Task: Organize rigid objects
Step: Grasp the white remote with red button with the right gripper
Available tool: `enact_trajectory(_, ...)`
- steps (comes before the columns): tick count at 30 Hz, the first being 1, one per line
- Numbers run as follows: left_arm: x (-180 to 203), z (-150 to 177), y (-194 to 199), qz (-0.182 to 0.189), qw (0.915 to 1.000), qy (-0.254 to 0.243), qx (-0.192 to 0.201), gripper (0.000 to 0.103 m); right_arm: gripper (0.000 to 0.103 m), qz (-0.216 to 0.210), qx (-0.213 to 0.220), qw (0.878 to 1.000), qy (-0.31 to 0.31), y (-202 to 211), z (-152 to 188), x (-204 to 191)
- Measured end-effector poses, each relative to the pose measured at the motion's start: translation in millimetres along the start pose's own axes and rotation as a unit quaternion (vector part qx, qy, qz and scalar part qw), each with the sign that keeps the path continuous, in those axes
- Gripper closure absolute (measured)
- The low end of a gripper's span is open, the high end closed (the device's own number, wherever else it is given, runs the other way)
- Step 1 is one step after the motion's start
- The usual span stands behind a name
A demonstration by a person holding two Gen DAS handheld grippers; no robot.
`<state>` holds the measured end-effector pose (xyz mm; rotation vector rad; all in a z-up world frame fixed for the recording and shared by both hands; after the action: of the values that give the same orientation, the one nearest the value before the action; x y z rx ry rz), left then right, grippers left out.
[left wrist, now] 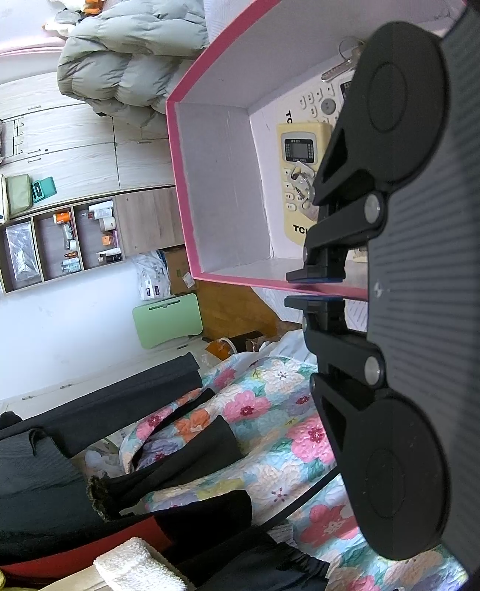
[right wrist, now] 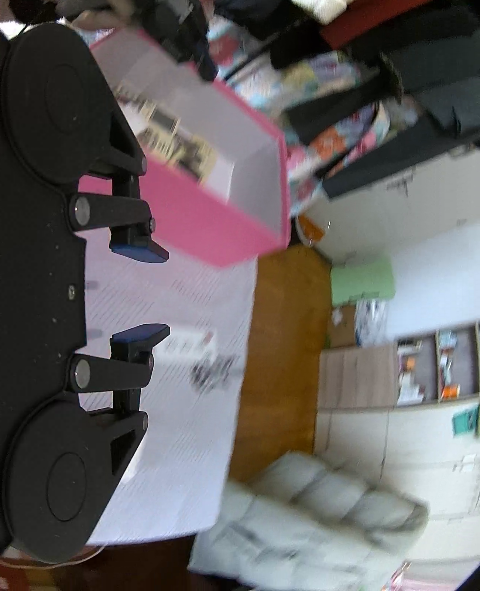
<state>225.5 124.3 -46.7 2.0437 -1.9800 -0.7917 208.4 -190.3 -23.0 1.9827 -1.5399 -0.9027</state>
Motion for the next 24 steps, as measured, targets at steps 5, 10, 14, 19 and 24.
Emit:
enact_trajectory(5,0,0,0,-0.001,1.0000,-0.002,-0.001,0.098,0.059,0.014,-0.012,0.999,-0.027,-7,26,29)
enact_trajectory(10,-1,0,0,-0.001,1.0000,0.000,-0.001,0.098,0.059,0.021,-0.019,0.999,-0.020,-27,29,36)
enact_trajectory(14,-2,2,0,0.003,1.0000,0.004,0.000,0.098,0.057,0.018,-0.021,1.000,0.003,-49,20,34)
enact_trajectory(19,-3,1,-1,0.002,1.0000,-0.001,0.000,0.098,0.052,0.020,-0.029,0.999,0.014,-87,2,33)
enact_trajectory(24,-4,1,-1,0.006,1.0000,0.003,0.001,0.097,0.049,0.039,-0.052,0.998,0.020,-125,-11,34)
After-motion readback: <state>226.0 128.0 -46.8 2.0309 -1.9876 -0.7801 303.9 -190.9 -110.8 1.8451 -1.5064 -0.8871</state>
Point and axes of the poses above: each gripper's, at about its wrist camera, not at the fingertips, and y roughly against the way its jaws point, x to its right, z to its underside, the point moved 2 cm from there along -y, roughly the way its jaws point, and after that the axes turned 1 degree about y, right-handed, at the moved point
